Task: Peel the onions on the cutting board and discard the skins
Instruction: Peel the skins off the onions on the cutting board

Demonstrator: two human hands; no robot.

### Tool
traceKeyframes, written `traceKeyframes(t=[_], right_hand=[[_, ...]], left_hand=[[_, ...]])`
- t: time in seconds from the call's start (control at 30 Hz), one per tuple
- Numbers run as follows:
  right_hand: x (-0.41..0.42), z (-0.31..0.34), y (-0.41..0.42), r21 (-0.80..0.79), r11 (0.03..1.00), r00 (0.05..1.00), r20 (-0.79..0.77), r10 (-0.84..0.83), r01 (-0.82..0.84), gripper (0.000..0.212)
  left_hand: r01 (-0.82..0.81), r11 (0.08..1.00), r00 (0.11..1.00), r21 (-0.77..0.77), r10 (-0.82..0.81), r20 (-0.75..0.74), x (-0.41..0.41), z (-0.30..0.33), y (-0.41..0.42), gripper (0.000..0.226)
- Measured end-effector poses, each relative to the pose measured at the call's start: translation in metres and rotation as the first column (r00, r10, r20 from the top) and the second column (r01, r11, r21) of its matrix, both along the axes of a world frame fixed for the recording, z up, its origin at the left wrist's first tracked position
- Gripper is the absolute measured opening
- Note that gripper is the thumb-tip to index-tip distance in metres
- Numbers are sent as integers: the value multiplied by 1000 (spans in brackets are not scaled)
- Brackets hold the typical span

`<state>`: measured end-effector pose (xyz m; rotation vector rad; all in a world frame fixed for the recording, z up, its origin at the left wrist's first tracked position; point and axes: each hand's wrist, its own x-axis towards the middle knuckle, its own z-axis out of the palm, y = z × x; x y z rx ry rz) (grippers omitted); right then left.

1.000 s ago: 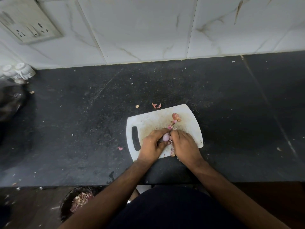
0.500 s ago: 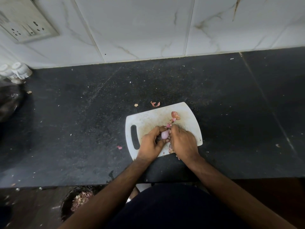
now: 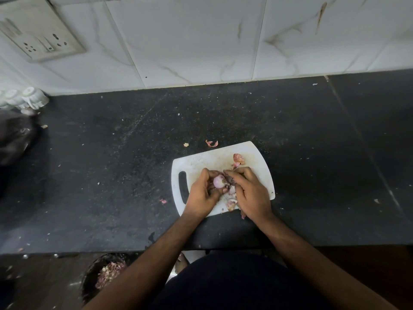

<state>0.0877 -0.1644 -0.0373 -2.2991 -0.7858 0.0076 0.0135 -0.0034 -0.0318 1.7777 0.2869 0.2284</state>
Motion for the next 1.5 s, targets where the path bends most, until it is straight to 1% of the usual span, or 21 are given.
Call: traceKeyframes(t=[0.07,0.13,0.2,0.3,0.37,0.47,0.53,0.6,0.7,0.77,0.8,0.87,0.9,0.93,1.03,1.07,1.17,1.2,1.3,1.43,1.5], right_hand=[[-1,1,0,-3,998,998,14,61,-61,39],[-2,0,1,-44,994,991,82,106,-102,31],[-2,-3,1,-53,995,988,126,91,-85,22],[-1,-5,2,-53,998,988,148,45,-37,10],[0,-7,4,-92,996,984,173,36,-20,10],[-2,-8,8,-202,979,967,249,61,-10,12],[-1,-9,9,-257,966,959,270,90,-19,12],[0,-9,8,-276,960,957,267,114,-37,15],[2,-10,7,-260,963,962,237,136,-72,14],[1,-10,5,-224,972,975,187,119,-75,11],[0,-8,5,-177,982,990,118,83,-61,17],[2,-6,4,-34,999,999,-37,-27,26,33],[3,-7,4,23,997,994,-87,-70,72,36],[4,-7,3,46,994,990,-105,-91,96,34],[3,-9,5,73,991,990,-85,-109,115,13],[3,-8,5,95,987,988,-96,-121,130,13],[3,-4,3,135,981,986,-116,-121,137,33],[3,-3,2,136,985,990,-105,-92,106,35],[3,-2,-2,97,995,999,-47,16,-12,33],[-2,-1,-4,-99,978,976,106,193,-183,38],[-4,-5,-4,-186,956,951,168,260,-229,38]], left_hand=[[8,999,1000,54,-9,24,0,0,-1,33],[12,992,999,122,-17,36,-1,0,-4,31],[19,985,999,169,-26,35,-1,-3,-5,29],[11,972,1000,236,-16,17,-1,-5,-5,31],[-14,957,1000,289,12,9,0,-5,-3,34],[-21,954,1000,300,19,11,0,-4,-1,35],[-13,951,1000,310,11,10,0,-4,0,37],[-5,944,1000,330,4,5,0,-2,-1,39],[6,931,1000,365,-9,7,0,0,-5,35],[4,943,1000,333,-5,2,0,0,-4,32],[-4,955,1000,297,3,3,1,-1,-2,32],[-36,982,999,185,35,9,1,0,2,34],[-54,989,999,137,53,10,1,2,3,36],[-66,992,998,109,65,12,0,4,4,37],[-68,994,998,88,65,26,-1,5,2,37],[-67,994,998,90,65,24,0,5,2,37],[-74,991,997,113,71,23,0,3,4,36],[-72,990,997,123,69,27,1,2,5,36],[-74,991,997,115,73,19,1,1,5,36],[-149,988,989,-33,149,1,3,-1,8,35],[-172,978,985,-118,174,0,3,0,11,34]])
